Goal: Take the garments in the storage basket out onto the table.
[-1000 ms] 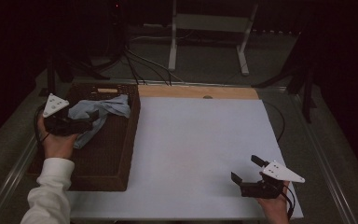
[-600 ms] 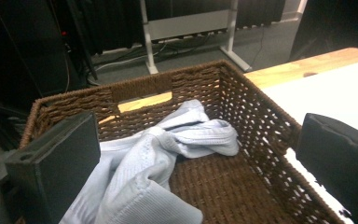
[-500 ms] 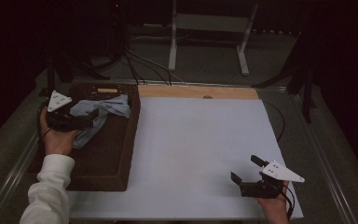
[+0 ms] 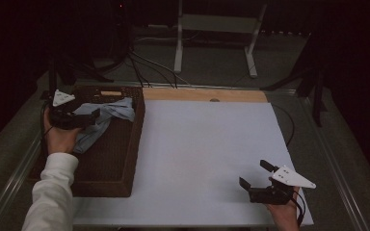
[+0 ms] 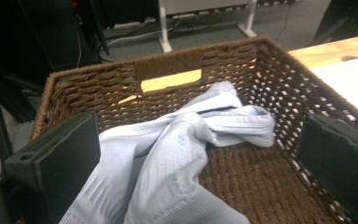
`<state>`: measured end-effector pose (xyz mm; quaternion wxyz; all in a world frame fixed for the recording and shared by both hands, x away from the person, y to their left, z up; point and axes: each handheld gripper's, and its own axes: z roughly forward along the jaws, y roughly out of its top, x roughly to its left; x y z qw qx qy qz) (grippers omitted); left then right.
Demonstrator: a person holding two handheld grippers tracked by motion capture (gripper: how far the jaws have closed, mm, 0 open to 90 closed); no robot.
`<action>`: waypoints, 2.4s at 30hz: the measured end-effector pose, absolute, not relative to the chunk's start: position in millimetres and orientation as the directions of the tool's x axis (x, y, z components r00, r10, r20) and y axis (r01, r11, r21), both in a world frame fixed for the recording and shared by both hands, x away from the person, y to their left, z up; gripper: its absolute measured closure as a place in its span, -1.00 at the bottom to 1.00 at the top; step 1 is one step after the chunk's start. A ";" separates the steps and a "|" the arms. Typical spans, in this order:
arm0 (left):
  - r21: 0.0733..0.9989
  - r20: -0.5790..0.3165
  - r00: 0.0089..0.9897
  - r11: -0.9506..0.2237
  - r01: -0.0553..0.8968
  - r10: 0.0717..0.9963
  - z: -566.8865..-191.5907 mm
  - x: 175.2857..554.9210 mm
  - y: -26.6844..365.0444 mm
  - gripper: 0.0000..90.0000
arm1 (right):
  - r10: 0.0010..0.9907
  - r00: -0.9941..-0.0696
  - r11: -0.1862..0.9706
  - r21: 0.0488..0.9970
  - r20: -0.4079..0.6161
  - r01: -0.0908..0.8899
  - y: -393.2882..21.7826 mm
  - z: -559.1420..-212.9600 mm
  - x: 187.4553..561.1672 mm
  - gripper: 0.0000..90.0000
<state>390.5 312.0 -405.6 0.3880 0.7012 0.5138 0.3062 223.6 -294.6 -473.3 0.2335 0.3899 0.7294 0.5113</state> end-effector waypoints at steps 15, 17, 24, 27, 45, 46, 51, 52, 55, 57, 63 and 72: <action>0.802 0.001 0.219 -0.131 0.582 0.976 -432.3 415.6 316.2 -0.99 | 0.808 -0.587 0.172 0.929 0.058 0.329 -295.7 -473.2 223.8 -1.00; 0.790 -0.002 0.212 -0.129 0.600 0.977 -436.9 418.0 316.8 -0.99 | 0.808 -0.586 0.171 0.929 0.058 0.329 -295.9 -473.2 223.6 -1.00; 0.739 -0.036 0.202 -0.110 0.665 0.979 -448.7 421.6 320.0 -0.99 | 0.809 -0.585 0.168 0.930 0.059 0.327 -296.5 -472.8 223.0 -1.00; 0.726 -0.048 0.203 -0.105 0.680 0.978 -452.1 422.2 320.2 -0.99 | 0.808 -0.586 0.170 0.930 0.058 0.327 -295.5 -472.7 222.6 -1.00; 0.644 -0.068 0.222 -0.128 0.754 0.973 -469.0 427.3 316.1 -0.99 | 0.810 -0.583 0.164 0.932 0.060 0.324 -297.4 -472.2 222.1 -1.00; 0.639 -0.074 0.222 -0.125 0.759 0.972 -469.8 427.5 316.4 -0.99 | 0.810 -0.583 0.164 0.932 0.060 0.324 -297.5 -472.2 222.1 -1.00; 0.614 -0.064 0.202 -0.121 0.780 0.977 -473.8 428.8 314.2 -0.97 | 0.811 -0.582 0.162 0.932 0.061 0.324 -297.7 -472.2 221.7 -1.00; 0.599 -0.051 0.194 -0.125 0.791 0.980 -474.7 428.8 313.4 -0.89 | 0.811 -0.582 0.162 0.932 0.061 0.324 -297.8 -472.1 221.7 -1.00; 0.574 -0.069 0.187 -0.114 0.811 0.980 -477.5 429.5 313.8 -0.82 | 0.812 -0.581 0.161 0.932 0.062 0.324 -298.1 -472.1 221.4 -1.00; 0.550 -0.067 0.187 -0.120 0.827 0.980 -480.9 429.9 313.1 -0.82 | 0.812 -0.580 0.160 0.933 0.062 0.323 -298.4 -472.1 221.3 -1.00; 0.492 -0.062 0.175 -0.123 0.862 0.983 -486.6 432.0 310.3 -0.80 | 0.814 -0.578 0.158 0.934 0.061 0.321 -299.0 -471.8 220.6 -1.00; 0.406 -0.056 0.156 -0.120 0.906 0.986 -493.2 434.3 308.7 -0.62 | 0.813 -0.578 0.157 0.934 0.062 0.322 -299.0 -471.8 220.3 -1.00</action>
